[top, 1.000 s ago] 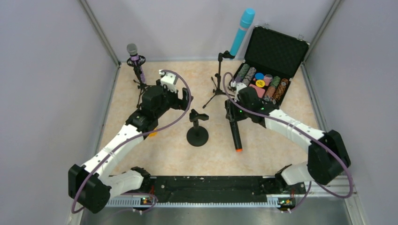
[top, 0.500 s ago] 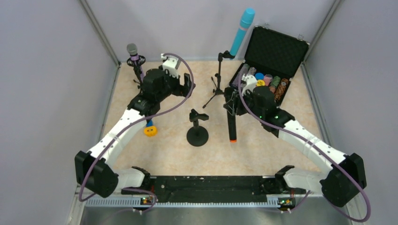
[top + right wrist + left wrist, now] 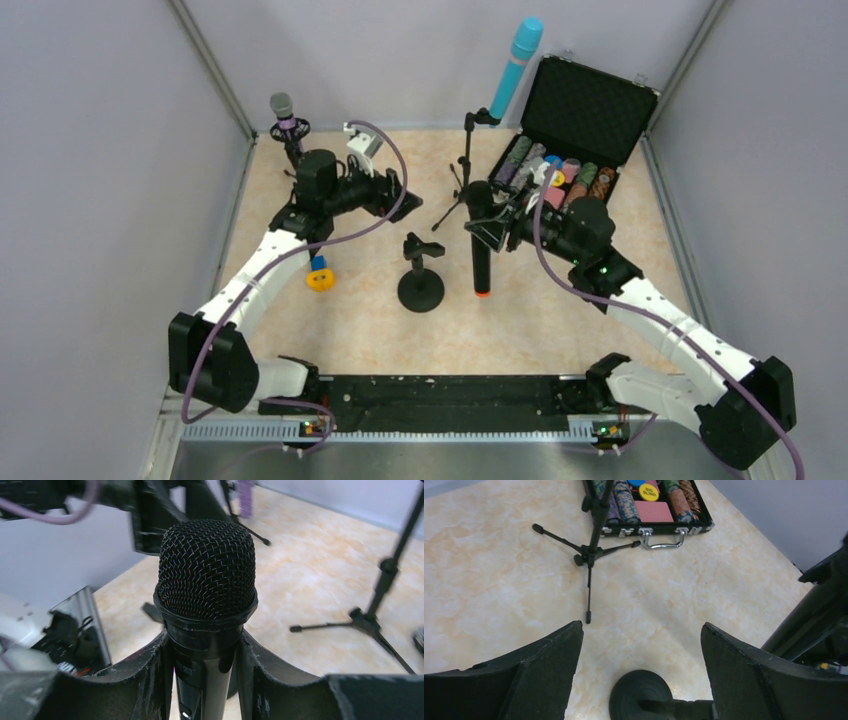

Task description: Attach the microphones to the stand

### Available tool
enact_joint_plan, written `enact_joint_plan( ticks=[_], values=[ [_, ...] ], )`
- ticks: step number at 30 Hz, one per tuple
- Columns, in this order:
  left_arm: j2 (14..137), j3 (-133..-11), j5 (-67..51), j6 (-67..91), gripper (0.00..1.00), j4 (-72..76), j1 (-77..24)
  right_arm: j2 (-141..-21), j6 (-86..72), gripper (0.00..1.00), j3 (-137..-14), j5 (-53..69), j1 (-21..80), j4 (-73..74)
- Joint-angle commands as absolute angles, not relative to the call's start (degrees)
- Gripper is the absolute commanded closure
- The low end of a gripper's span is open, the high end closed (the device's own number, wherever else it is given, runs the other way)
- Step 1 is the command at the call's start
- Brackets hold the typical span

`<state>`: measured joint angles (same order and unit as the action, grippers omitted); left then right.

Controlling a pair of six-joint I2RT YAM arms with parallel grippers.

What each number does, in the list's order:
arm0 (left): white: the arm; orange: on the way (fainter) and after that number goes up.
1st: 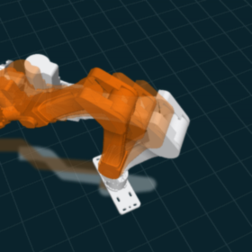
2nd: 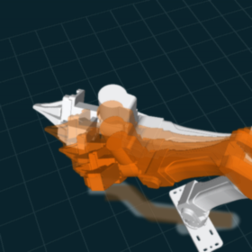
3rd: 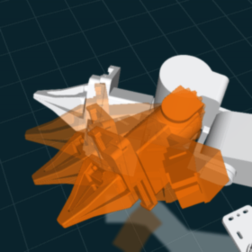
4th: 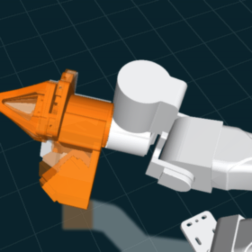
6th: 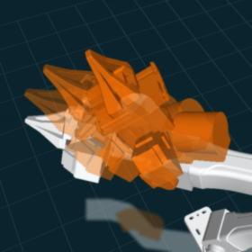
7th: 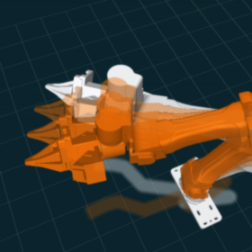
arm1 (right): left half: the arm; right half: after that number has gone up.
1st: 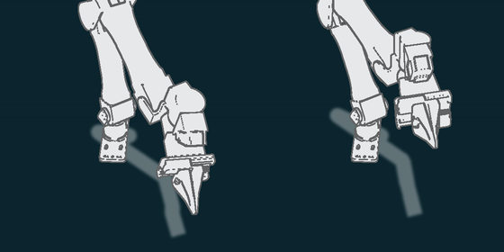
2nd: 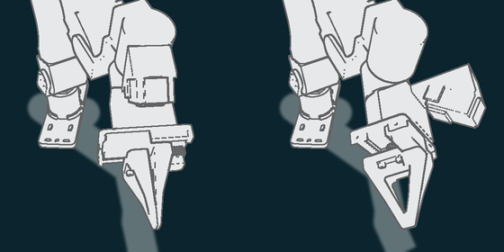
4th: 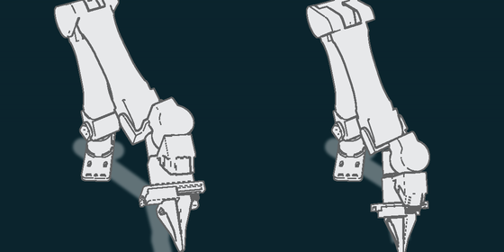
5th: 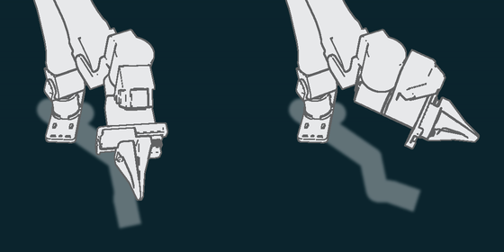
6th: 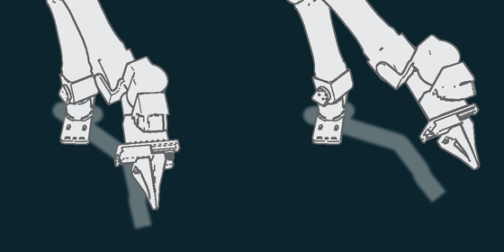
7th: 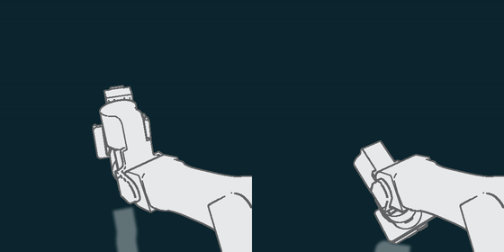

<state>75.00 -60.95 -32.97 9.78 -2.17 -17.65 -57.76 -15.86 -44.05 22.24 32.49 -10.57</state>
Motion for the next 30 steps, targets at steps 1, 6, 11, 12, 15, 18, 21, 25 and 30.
enact_joint_plan(
  ticks=[1,6,11,12,15,18,21,25,30],
  values=[
    [74.00,-59.68,-39.90,11.26,0.09,2.35,-17.31,-54.22,-15.61,1.00,-42.66,37.08,32.93,-27.24],
    [74.43,-59.21,-42.97,10.70,0.12,0.29,-17.27,-56.56,-19.51,1.00,-41.26,40.40,33.29,-39.99],
    [74.28,-58.55,-44.73,12.04,0.18,-2.43,-17.31,-61.27,-20.00,1.00,-42.90,38.38,36.44,-43.50],
    [74.16,-58.42,-44.63,12.04,0.18,-3.25,-17.31,-61.94,-19.84,1.00,-43.20,36.81,37.06,-43.45],
    [73.55,-57.61,-43.88,11.78,0.19,-5.03,-17.31,-63.50,-19.15,1.00,-43.97,30.40,38.72,-43.16],
    [72.34,-56.44,-43.01,11.33,0.19,-6.27,-17.31,-64.21,-17.48,1.00,-44.78,23.87,39.90,-41.72],
    [71.18,-55.35,-41.99,10.67,0.20,-7.51,-17.31,-64.87,-16.81,1.00,-44.99,17.84,40.38,-41.29],
    [69.79,-53.72,-40.68,10.51,0.20,-8.13,-17.31,-65.96,-16.14,1.00,-45.17,13.86,40.35,-40.61],
    [68.23,-52.53,-39.20,9.91,0.20,-7.88,-17.31,-65.10,-15.26,1.00,-44.19,14.47,40.34,-40.87]
  ],
)
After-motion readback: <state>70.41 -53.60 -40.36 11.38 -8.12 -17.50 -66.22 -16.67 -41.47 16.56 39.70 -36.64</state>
